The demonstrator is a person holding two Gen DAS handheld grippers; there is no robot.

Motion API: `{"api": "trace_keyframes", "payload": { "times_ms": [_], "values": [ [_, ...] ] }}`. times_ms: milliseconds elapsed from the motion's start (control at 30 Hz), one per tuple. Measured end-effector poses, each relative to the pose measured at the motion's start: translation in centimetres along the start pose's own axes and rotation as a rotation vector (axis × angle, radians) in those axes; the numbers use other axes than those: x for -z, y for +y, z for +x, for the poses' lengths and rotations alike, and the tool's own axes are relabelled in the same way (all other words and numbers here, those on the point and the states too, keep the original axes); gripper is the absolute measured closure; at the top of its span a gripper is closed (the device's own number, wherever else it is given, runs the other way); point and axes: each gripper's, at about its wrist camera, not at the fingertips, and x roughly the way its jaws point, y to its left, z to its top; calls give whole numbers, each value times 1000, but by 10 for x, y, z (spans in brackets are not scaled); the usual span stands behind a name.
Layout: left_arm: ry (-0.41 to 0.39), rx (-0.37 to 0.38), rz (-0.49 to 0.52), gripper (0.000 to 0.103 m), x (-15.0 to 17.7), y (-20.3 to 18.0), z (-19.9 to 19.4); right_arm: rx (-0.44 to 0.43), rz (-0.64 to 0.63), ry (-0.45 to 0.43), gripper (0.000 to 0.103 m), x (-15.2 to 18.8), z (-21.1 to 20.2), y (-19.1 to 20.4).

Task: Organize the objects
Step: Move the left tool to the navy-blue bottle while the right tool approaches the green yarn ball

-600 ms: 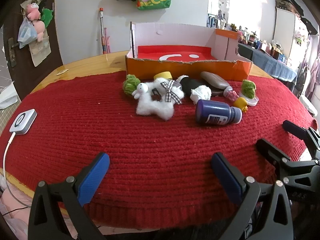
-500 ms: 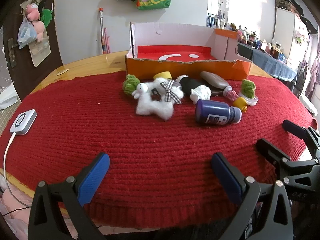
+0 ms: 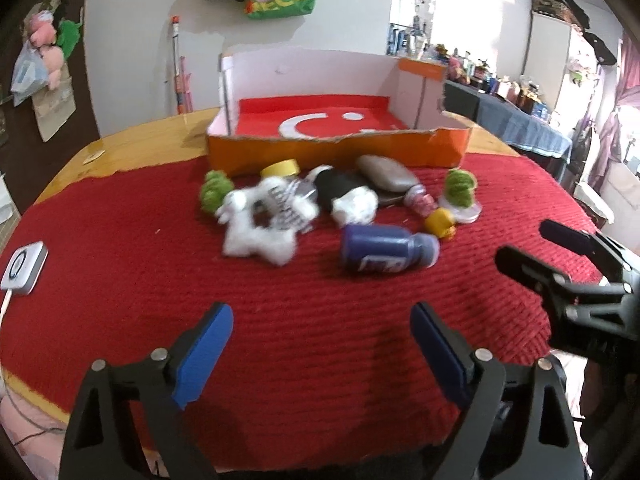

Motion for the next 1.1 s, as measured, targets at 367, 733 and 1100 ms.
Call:
{"api": "trace_keyframes", "payload": {
  "times_ms": [367, 733, 1100],
  "values": [
    [14, 29, 18, 16, -21, -19, 15, -21, 47, 2, 28, -43, 12, -23],
    [40, 37, 16, 18, -25, -28, 28, -98, 90, 87, 44, -52, 46, -32],
    [42, 45, 7, 32, -26, -24, 30, -139, 97, 119, 53, -57, 59, -28]
  ]
}}
